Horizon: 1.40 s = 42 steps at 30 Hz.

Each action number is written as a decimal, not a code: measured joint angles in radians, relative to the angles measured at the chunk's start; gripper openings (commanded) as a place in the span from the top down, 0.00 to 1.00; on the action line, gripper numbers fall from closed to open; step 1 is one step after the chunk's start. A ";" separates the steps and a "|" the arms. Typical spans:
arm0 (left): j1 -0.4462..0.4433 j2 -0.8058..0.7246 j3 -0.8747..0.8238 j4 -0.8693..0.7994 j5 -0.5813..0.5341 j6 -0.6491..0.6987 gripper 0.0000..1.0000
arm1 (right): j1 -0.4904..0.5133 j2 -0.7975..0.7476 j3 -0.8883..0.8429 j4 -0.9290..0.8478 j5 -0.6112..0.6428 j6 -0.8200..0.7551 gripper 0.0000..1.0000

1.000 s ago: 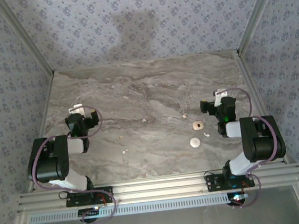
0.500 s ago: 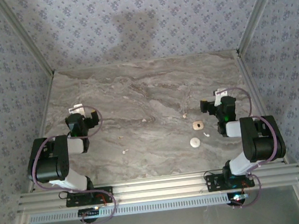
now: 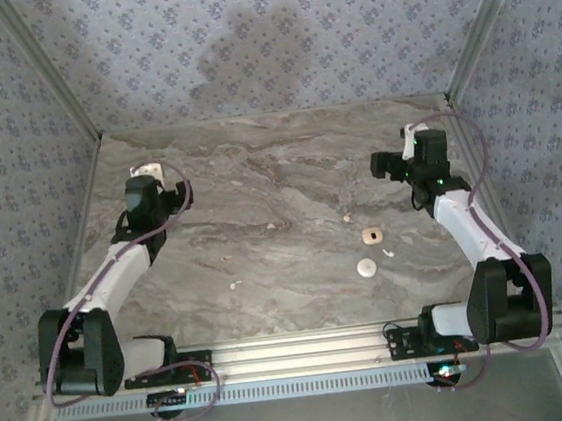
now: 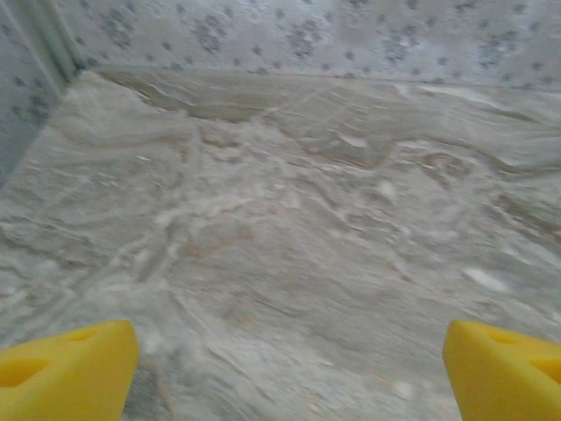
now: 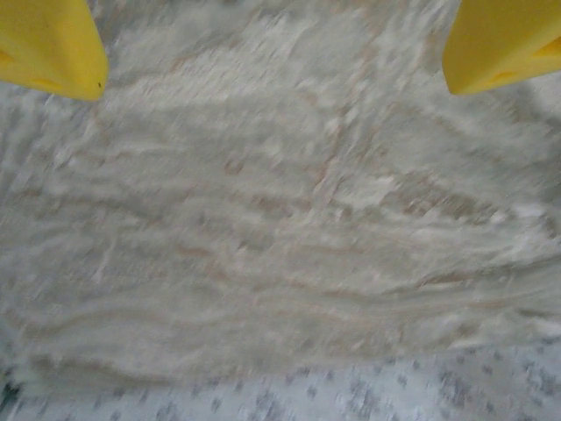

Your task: Insert wireless bluetooth earbuds into charging case

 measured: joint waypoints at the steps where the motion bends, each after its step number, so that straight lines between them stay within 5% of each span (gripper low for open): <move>1: -0.015 -0.008 0.020 -0.053 0.013 -0.018 0.14 | 0.020 0.000 0.032 -0.076 0.000 0.029 0.00; 8: -0.077 -0.006 0.105 -0.362 0.090 -0.111 0.17 | 0.211 -0.006 0.095 -0.540 -0.002 0.281 0.01; 17: -0.093 0.048 0.120 -0.488 0.155 -0.162 0.19 | 0.413 0.029 0.056 -0.838 -0.026 0.497 0.18; 42: -0.093 0.068 0.120 -0.490 0.179 -0.184 0.19 | 0.423 0.202 -0.095 -0.719 -0.093 0.623 0.35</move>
